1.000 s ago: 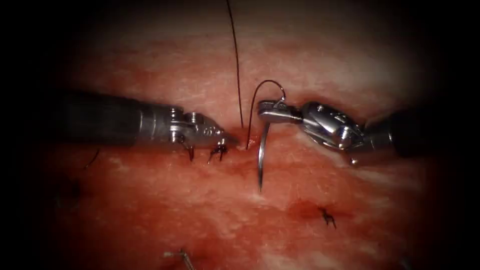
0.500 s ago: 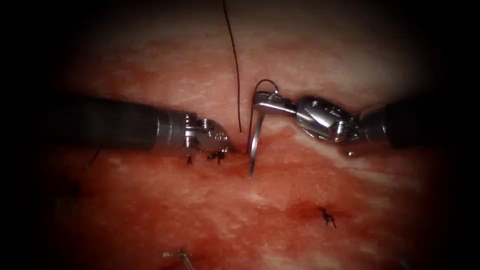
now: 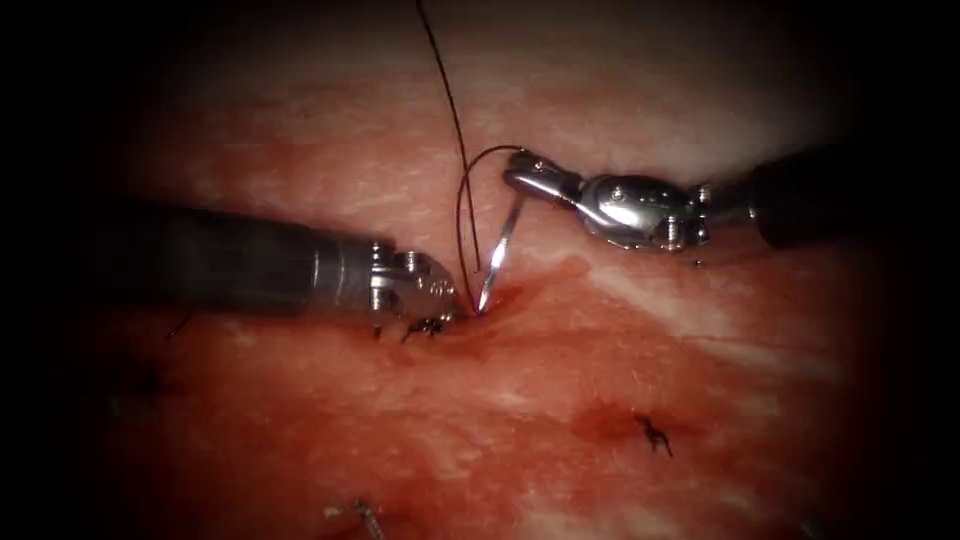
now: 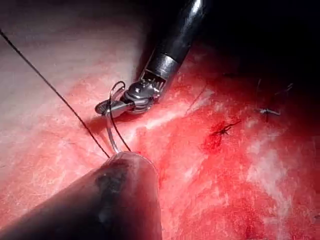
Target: Wound Closure
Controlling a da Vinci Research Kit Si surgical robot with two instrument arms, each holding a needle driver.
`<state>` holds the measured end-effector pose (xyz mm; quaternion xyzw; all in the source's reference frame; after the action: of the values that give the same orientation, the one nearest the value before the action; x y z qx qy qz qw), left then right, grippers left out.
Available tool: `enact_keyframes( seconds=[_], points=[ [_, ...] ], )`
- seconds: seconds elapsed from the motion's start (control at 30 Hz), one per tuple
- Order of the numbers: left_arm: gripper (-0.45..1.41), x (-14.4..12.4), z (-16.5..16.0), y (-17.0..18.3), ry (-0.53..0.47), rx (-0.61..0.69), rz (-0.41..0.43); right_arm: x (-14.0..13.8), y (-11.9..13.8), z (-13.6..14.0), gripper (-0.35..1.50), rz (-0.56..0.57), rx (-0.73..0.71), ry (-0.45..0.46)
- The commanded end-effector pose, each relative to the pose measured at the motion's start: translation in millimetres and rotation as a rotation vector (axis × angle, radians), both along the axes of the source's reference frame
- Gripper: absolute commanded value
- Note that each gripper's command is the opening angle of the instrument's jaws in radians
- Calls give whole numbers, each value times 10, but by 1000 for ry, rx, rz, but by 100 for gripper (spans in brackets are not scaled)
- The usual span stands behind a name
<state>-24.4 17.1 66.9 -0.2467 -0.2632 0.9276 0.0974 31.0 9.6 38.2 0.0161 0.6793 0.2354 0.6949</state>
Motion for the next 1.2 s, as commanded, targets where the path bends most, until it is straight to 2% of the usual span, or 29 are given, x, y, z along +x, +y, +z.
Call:
enact_keyframes(
  seconds=[0.03, 0.17, 0.37, 0.53, 0.57, 0.83, 1.2],
  points=[
    [-45, -5, 2, -6, -5, 6, 4, 2, -6, 14, -35, -10, -33, -25],
    [-45, -5, -2, -9, -7, 4, 7, 3, -9, 16, -35, -16, -64, -37],
    [-45, 0, -13, -11, -3, -2, 10, 4, -14, 9, -35, -82, -152, -91],
    [-45, -1, -17, -14, -3, -2, 10, 6, -19, 2, -35, -170, -234, -175],
    [-45, -2, -18, -15, -3, -2, 10, 10, -24, -2, -35, -223, -240, -192],
    [-45, -2, -23, -14, 1, -2, 11, 30, -41, -9, -35, -330, -244, -178],
    [-45, 1, -31, -8, 1, -14, 2, 31, -47, -13, -35, -354, -219, -153]
  ],
)
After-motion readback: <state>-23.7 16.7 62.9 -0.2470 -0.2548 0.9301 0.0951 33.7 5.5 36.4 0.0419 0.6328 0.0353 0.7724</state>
